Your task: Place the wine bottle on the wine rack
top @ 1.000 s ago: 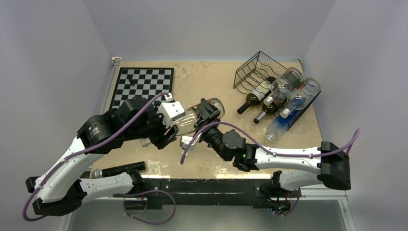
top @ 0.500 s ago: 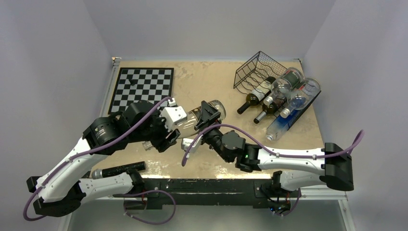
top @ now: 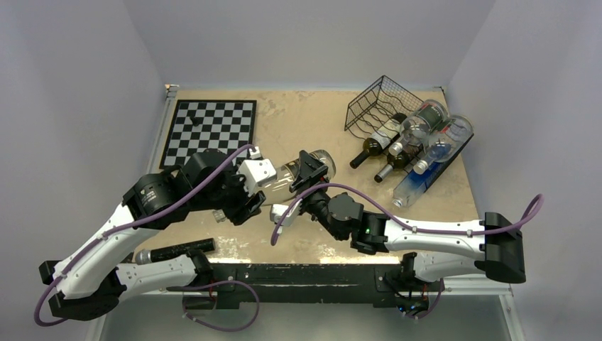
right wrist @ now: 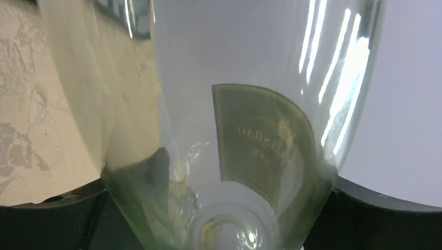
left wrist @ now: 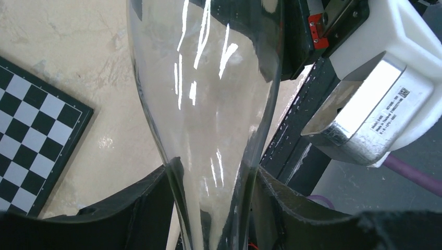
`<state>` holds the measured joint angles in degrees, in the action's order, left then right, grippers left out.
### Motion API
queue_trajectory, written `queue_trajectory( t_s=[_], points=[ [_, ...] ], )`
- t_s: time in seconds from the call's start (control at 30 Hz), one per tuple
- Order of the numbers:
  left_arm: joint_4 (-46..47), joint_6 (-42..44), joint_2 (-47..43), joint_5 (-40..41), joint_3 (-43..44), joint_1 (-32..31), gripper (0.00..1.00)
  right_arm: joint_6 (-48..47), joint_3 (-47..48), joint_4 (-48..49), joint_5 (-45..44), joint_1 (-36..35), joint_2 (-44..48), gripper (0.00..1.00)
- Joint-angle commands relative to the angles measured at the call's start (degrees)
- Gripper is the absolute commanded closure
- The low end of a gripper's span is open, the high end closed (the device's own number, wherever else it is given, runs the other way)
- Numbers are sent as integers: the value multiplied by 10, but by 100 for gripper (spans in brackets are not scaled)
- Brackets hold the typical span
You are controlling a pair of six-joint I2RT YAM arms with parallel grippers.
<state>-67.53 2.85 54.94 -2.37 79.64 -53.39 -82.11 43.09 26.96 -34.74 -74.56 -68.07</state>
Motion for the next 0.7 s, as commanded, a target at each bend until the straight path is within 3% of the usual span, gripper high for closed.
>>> queue_trajectory(
  t_s=[0.0,0.13,0.23,0.4,0.67],
  points=[
    [-18,16,0,-19,-21,0,48,69,51,167,14,-2,63,100],
    [-20,14,8,-11,-31,0,68,72,53,164,10,-1,67,100],
    [-17,12,11,-6,-33,0,99,73,50,164,7,-1,68,100],
    [17,-1,-1,21,-35,0,100,84,42,149,5,-1,70,100],
    [83,-13,-31,76,-38,0,100,99,25,120,4,-1,46,56]
  ],
)
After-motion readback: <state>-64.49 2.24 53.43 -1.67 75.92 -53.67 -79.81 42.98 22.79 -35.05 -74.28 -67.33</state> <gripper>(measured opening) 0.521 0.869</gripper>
